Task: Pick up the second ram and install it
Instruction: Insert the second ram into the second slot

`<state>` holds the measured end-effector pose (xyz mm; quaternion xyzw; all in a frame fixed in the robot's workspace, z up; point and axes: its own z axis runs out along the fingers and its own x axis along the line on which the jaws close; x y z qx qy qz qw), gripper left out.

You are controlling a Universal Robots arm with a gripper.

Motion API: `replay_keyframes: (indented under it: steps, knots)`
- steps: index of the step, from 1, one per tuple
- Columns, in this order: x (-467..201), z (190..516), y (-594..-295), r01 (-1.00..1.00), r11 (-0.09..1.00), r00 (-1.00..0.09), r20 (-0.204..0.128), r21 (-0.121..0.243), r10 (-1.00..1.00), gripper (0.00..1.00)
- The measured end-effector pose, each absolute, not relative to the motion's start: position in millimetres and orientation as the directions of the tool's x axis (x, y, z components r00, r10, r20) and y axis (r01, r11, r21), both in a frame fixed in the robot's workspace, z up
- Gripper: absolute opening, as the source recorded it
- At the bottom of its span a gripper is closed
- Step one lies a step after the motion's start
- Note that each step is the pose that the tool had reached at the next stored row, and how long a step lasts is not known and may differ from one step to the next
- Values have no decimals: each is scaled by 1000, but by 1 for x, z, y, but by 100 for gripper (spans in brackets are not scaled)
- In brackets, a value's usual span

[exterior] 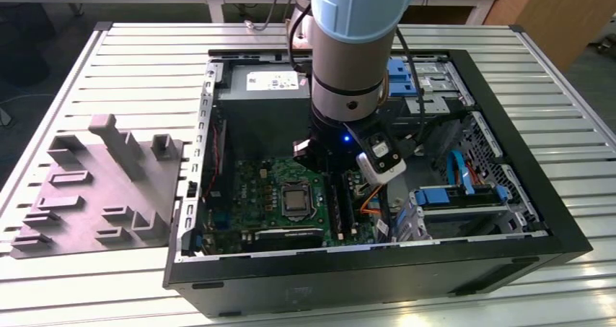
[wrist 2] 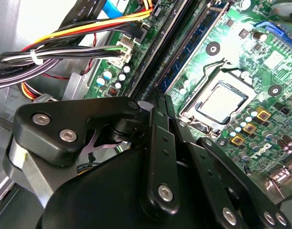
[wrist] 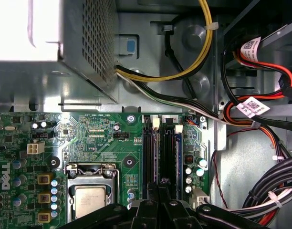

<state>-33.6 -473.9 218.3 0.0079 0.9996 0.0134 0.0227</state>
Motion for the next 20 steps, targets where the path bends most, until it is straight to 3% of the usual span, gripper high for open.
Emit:
replay_keyframes:
  steps: [20]
  knots:
    - [-34, 217, -474, 15, 999, -999, -48, 35, 17, 12]
